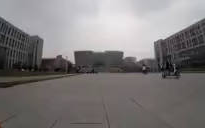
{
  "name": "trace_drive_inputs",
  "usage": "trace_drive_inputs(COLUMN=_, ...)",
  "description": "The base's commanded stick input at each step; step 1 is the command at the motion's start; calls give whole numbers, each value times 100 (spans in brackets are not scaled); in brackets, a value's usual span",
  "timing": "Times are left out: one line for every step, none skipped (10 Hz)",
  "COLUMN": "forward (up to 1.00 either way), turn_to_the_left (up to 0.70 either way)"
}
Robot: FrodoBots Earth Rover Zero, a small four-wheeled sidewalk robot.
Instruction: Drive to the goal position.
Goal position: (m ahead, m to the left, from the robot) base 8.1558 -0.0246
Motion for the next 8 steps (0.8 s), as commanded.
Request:
trace_drive_inputs(forward=70, turn_to_the_left=-1)
trace_drive_inputs(forward=70, turn_to_the_left=-1)
trace_drive_inputs(forward=70, turn_to_the_left=-1)
trace_drive_inputs(forward=70, turn_to_the_left=-1)
trace_drive_inputs(forward=70, turn_to_the_left=-1)
trace_drive_inputs(forward=70, turn_to_the_left=-1)
trace_drive_inputs(forward=70, turn_to_the_left=-1)
trace_drive_inputs(forward=70, turn_to_the_left=-1)
